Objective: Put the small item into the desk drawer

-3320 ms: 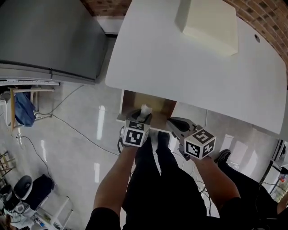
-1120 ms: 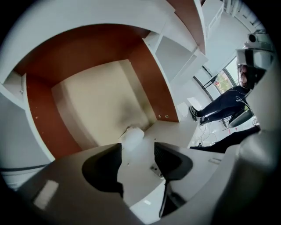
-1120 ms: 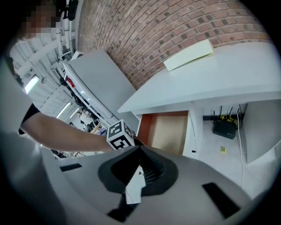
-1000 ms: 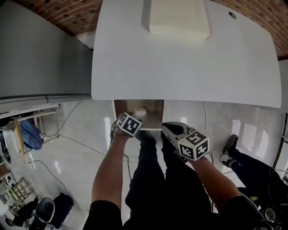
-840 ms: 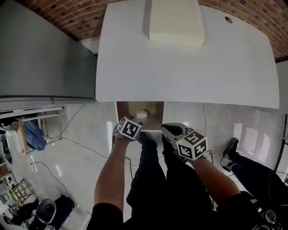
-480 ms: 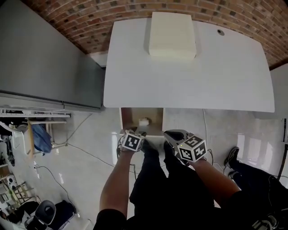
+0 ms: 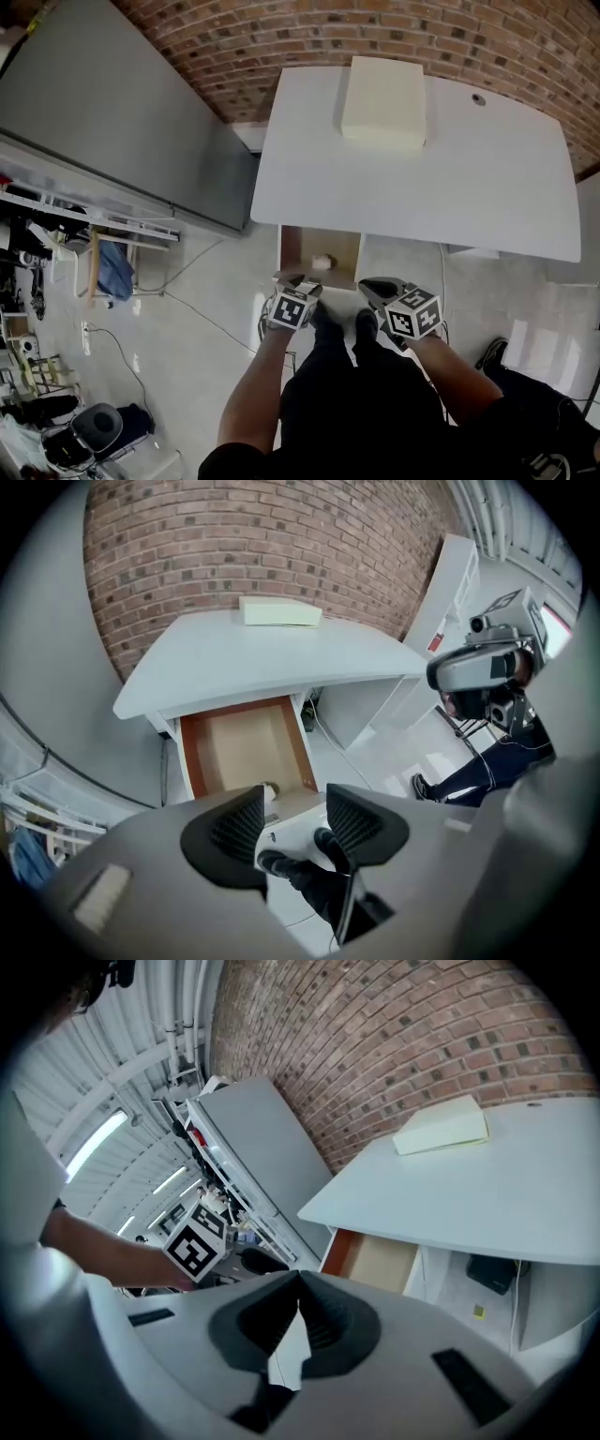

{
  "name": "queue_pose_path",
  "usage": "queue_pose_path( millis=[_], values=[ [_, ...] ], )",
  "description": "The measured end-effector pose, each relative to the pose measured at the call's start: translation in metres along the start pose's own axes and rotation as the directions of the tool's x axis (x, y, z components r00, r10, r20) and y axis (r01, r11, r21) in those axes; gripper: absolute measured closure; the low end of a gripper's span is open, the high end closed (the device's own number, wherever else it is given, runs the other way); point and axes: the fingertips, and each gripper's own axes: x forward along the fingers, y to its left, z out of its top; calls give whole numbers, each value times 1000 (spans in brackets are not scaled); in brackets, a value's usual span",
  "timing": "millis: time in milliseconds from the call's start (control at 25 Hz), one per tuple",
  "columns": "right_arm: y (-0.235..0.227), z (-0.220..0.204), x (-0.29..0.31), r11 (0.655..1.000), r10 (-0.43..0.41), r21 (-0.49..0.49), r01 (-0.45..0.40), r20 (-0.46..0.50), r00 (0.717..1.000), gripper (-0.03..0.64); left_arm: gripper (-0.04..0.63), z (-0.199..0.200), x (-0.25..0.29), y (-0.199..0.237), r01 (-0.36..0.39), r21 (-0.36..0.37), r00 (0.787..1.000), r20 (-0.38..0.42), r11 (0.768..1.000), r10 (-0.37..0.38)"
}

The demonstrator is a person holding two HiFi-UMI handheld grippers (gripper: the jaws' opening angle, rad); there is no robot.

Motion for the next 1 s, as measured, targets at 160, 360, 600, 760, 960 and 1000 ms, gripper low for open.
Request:
queue_pose_path(
  millis=[160, 360, 600, 760, 960, 1000],
  values=[
    [7, 6, -5, 999, 32, -17, -32, -2, 999, 606, 377, 4, -35, 2, -64, 7, 997, 47, 998, 63],
    [18, 14, -3, 998, 43, -48, -44, -9, 999, 606, 379, 9, -85, 15, -113, 52, 986, 129, 992, 106],
    [48, 45, 9, 995, 38, -97, -35, 29, 999, 606, 442, 26, -145, 30, -77, -3, 961, 267, 997, 75],
    [66, 66, 20, 995, 18, -103, -11, 69, 997, 606, 462, 34, -187, 48, -136, -7, 918, 375, 991, 128],
    [101, 93, 41, 994, 1, -110, 11, 109, 994, 606, 530, 35, -240, 75, -132, -32, 858, 496, 991, 130],
    [107, 97, 43, 993, -2, -113, 15, 117, 993, 606, 535, 36, -248, 78, -132, -29, 848, 515, 991, 128]
  ],
)
